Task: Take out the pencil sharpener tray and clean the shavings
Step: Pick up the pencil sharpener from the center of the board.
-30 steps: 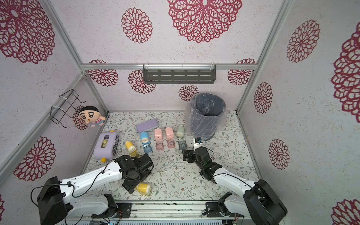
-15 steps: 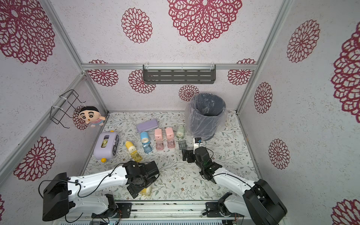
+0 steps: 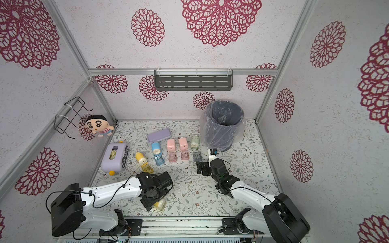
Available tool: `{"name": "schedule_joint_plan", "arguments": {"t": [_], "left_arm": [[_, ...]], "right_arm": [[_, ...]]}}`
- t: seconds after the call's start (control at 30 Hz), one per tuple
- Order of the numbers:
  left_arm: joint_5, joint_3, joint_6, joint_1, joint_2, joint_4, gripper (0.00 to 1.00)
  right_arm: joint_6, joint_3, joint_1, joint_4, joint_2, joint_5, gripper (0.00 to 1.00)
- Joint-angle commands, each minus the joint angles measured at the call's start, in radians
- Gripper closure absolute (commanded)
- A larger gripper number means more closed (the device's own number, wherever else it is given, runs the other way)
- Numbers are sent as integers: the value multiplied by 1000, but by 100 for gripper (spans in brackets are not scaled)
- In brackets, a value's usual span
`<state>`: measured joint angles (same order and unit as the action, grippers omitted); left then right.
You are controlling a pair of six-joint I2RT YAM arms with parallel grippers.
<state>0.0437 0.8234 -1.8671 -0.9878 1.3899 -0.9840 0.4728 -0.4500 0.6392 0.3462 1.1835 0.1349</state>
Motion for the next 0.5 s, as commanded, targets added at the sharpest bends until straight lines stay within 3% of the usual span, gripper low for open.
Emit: {"name": "schedule_joint_plan", "arguments": {"t": [0.0, 0.17, 0.3, 0.47], "left_arm": [[-124, 34, -556, 27, 26, 5, 17], [-143, 61, -521, 36, 62, -1, 27], [-148, 66, -508, 32, 63, -17, 44], [-135, 66, -504, 37, 51, -15, 54]], "right_arm": [[7, -7, -6, 17, -15, 6, 1], [6, -7, -6, 16, -16, 10, 1], [4, -4, -6, 17, -15, 16, 1], [-3, -1, -6, 23, -15, 28, 1]]}}
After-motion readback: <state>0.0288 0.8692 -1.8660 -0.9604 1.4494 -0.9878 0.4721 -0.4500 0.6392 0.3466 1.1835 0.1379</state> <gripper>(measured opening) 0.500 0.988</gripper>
